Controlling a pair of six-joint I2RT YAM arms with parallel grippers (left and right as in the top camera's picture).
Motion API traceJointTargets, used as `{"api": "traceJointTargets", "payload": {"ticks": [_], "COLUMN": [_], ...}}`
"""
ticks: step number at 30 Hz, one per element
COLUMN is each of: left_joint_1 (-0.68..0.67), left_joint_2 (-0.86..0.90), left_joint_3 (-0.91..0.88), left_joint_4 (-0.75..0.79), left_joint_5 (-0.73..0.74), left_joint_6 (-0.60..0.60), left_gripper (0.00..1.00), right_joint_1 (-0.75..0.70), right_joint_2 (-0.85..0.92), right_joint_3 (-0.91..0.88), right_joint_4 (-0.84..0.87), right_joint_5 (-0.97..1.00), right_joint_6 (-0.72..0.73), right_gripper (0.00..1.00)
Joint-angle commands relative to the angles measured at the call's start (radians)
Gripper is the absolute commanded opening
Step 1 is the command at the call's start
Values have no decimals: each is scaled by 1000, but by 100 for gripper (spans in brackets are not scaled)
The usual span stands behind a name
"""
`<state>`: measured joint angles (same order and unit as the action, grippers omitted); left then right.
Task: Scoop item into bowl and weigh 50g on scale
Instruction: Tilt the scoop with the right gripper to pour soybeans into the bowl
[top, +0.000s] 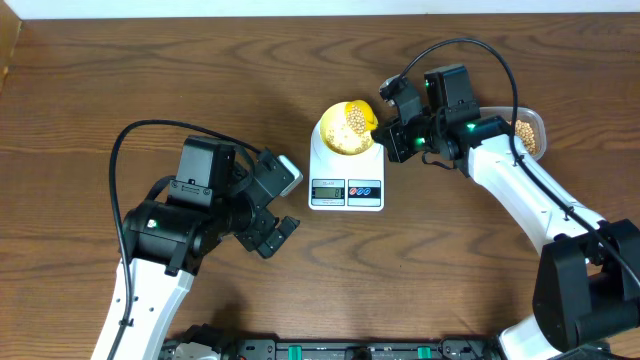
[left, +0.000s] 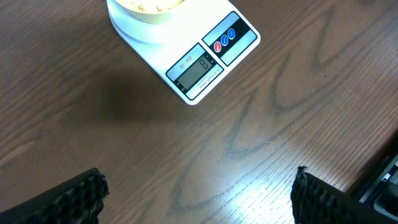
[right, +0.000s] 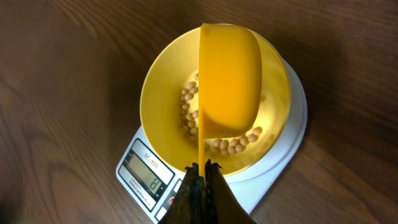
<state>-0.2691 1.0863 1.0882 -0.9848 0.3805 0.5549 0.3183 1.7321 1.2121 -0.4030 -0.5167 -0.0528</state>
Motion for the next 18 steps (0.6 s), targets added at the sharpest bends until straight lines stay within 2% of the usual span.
{"api": "traceJointTargets", "payload": {"ticks": [1,18], "left_joint_1": [4,4], "left_joint_2": [-3,-3], "left_joint_3": [9,9], "left_joint_4": [-2,-2], "left_joint_5": [12,12], "left_joint_6": [10,10], "left_gripper": [97,97], "right_joint_1": [11,26], "right_joint_2": [-17,-18], "right_joint_3": [-2,-2], "right_joint_4": [-2,-9], "right_joint_5": [3,35], "right_joint_6": [-16,-53], "right_gripper": [1,1]}}
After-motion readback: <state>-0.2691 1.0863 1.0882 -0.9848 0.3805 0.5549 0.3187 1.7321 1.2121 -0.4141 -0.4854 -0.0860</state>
